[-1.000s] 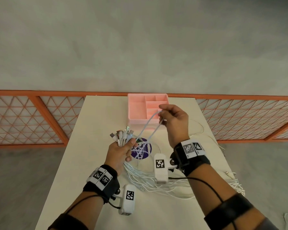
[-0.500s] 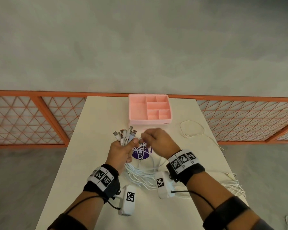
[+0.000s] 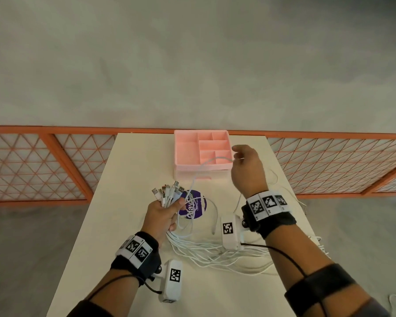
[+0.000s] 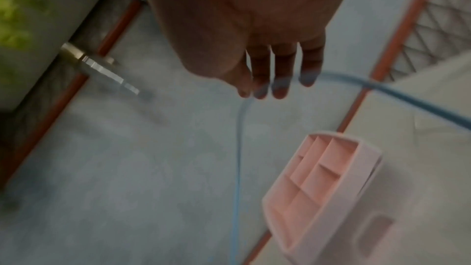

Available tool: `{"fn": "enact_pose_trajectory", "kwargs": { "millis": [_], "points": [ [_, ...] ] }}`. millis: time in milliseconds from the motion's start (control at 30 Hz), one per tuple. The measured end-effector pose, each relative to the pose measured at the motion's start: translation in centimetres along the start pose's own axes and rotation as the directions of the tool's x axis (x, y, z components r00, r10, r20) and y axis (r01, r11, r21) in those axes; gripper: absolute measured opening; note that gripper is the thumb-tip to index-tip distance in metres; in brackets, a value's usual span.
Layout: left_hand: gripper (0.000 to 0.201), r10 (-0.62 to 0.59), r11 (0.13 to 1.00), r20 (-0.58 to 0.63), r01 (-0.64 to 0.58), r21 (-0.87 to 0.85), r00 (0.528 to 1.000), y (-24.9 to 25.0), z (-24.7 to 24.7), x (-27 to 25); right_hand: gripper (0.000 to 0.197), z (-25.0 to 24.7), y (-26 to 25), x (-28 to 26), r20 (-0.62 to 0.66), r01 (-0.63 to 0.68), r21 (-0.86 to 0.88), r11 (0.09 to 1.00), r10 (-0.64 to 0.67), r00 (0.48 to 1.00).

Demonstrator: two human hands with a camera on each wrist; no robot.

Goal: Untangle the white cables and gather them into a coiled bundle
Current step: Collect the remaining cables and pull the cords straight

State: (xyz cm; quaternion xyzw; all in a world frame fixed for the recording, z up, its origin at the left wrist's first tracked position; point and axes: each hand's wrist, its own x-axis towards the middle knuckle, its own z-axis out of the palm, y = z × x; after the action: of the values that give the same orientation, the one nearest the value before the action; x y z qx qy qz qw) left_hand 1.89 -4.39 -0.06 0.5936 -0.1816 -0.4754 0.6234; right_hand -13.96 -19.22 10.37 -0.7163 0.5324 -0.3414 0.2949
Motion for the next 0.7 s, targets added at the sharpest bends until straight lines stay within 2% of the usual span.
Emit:
{"fn": "enact_pose_trajectory", "kwargs": {
  "millis": [33,67,100,167,233,300,367,433,500,567,633,700],
  "points": [
    [0.015,0.011,1.0,0.01,-0.011,0.004,1.0,0.1,0.1,0.0,0.045,0.2,0.3,-0.5,0.077,0.077,-0.136,0.988,-0.067,0.995],
    [0.014,0.021,1.0,0.027,-0.022,0.007,0.999,0.4,0.3,-0.1,0.049,0.5,0.3,-1.1,0.166,0.16,-0.199,0.967,-0.127,0.978],
    [0.013,0.03,0.999,0.045,-0.03,0.012,0.999,0.6,0.6,-0.1,0.049,0.9,0.1,-1.8,0.259,0.241,-0.211,0.947,-0.184,0.948],
    [0.012,0.045,0.999,0.067,-0.046,0.017,0.997,1.0,1.2,-0.2,0.043,1.9,0.0,-3.0,0.461,0.373,-0.204,0.905,-0.247,0.852],
    [0.01,0.059,0.998,0.072,-0.06,0.014,0.996,1.3,1.6,-0.1,0.029,2.8,-0.2,-3.7,0.607,0.406,-0.228,0.885,-0.197,0.77],
    [0.012,0.072,0.997,0.07,-0.073,0.006,0.995,1.3,1.6,0.0,0.026,3.0,-0.5,-3.9,0.649,0.362,-0.19,0.913,-0.16,0.744],
    [0.016,0.074,0.997,0.082,-0.075,0.006,0.994,1.2,1.2,0.0,0.025,2.6,-1.0,-3.6,0.613,0.286,-0.096,0.953,-0.169,0.771],
    [0.017,0.067,0.998,0.098,-0.069,0.017,0.993,1.1,1.0,0.0,0.021,2.1,-1.6,-3.1,0.512,0.217,0.011,0.976,-0.192,0.837],
    [0.019,0.049,0.998,0.097,-0.051,0.024,0.994,0.8,0.8,0.1,0.019,2.0,-2.1,-2.5,0.347,0.14,0.13,0.982,-0.177,0.921],
    [0.019,0.022,1.0,0.078,-0.024,0.02,0.997,0.6,0.7,0.3,0.019,2.0,-2.1,-1.8,0.145,0.073,0.262,0.962,-0.114,0.983],
    [0.015,0.004,1.0,0.035,-0.005,0.019,0.999,0.2,0.3,0.4,0.021,1.9,-1.8,-1.0,0.015,0.008,0.341,0.94,-0.014,1.0],
    [0.013,-0.002,1.0,-0.032,0.003,0.022,0.999,-0.2,-0.1,0.5,0.023,2.0,-1.0,-0.4,0.031,-0.009,0.265,0.964,0.001,1.0]
  ]
}}
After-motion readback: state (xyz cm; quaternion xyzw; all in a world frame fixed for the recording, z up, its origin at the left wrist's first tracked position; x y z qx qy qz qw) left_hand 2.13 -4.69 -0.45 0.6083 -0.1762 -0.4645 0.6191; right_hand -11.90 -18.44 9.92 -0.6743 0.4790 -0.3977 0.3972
